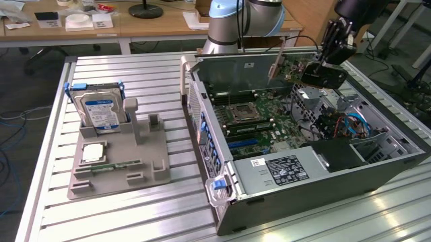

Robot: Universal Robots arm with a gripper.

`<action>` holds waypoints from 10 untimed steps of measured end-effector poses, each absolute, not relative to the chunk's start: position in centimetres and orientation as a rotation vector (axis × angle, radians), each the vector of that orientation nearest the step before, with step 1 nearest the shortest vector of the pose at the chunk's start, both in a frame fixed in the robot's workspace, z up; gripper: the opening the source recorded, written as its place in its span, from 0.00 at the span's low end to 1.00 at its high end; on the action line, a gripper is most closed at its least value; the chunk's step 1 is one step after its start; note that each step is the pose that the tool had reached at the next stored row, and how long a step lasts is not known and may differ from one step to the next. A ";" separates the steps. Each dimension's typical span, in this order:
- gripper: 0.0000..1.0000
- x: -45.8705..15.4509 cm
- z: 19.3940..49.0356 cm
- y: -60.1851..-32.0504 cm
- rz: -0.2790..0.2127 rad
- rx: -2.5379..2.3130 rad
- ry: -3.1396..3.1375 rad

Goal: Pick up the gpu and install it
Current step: 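Insert the gpu into the slot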

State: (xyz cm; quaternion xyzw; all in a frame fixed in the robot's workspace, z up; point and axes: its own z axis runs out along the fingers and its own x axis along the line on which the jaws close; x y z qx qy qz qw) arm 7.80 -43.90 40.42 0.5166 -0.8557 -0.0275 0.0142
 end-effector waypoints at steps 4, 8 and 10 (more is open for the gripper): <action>0.26 7.8 40.4 -43.9 -0.084 1.680 -2.618; 0.26 7.8 40.4 -43.9 -0.083 1.749 -2.571; 0.26 7.8 40.3 -43.9 -0.082 1.783 -2.546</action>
